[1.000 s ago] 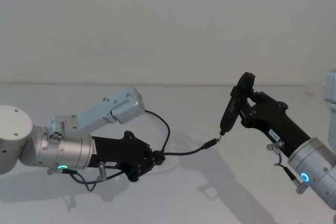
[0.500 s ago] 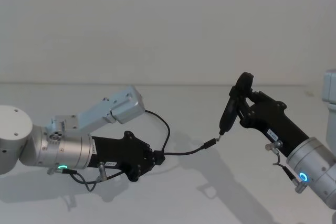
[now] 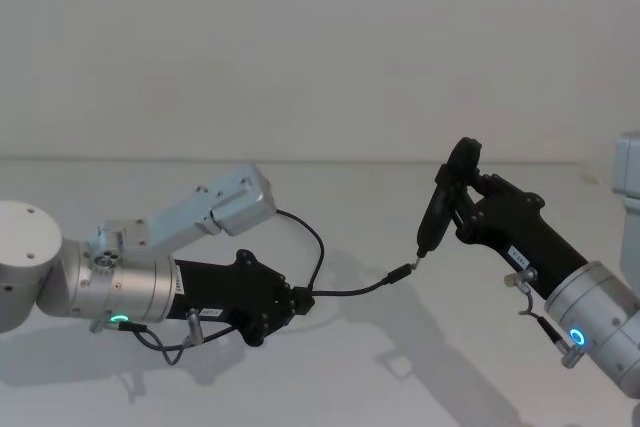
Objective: Pick up the data cable with the one hand.
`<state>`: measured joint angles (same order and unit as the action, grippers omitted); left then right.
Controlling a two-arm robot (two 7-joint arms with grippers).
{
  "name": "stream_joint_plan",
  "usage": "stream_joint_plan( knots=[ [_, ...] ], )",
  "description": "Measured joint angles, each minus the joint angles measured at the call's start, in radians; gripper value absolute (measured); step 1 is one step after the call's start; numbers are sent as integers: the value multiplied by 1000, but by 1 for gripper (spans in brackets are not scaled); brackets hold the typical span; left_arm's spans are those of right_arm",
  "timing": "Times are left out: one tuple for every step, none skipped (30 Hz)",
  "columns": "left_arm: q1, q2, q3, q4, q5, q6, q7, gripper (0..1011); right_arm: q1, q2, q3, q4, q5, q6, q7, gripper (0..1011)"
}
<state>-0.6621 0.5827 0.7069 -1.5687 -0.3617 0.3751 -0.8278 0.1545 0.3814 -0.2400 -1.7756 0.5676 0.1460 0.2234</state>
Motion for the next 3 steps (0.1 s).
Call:
stream_joint_plan(
  knots=[
    [0,0,0,0,0,0,0,37,0,0,0,0,0,0,0,279],
    [0,0,0,0,0,0,0,37,0,0,0,0,0,0,0,279],
    [0,0,0,0,0,0,0,37,0,0,0,0,0,0,0,279]
  ],
)
